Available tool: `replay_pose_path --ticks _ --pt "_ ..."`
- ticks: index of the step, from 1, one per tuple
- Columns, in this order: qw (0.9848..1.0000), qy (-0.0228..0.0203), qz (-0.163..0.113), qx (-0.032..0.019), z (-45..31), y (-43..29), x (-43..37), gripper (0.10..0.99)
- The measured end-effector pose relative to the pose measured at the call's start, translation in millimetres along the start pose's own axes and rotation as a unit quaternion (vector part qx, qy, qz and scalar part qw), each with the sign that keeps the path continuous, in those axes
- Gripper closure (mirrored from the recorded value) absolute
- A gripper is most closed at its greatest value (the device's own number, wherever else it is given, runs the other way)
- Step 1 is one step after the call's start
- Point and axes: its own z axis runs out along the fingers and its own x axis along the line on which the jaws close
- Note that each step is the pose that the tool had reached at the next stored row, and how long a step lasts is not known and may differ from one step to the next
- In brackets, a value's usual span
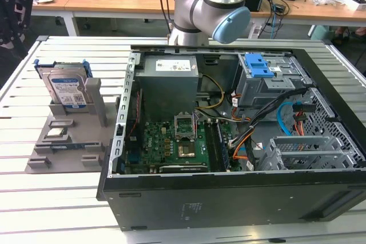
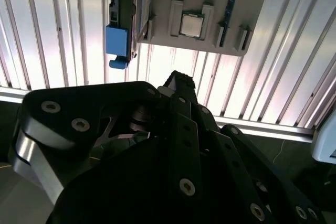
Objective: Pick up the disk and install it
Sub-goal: 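Pick up the disk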
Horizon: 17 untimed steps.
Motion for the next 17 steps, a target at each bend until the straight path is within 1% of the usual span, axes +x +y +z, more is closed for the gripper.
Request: replay_pose_path --ticks 6,11,17 --pt "0.9997 0.001 -0.023 -0.0006 0.0 0.0 0.0 0.98" --pt "0.9991 0.0019 -0.042 -0.001 0.0 0.0 0.0 0.98" --pt "0.9971 0.0034 -0.076 -0.0018 0.0 0.0 0.0 0.98"
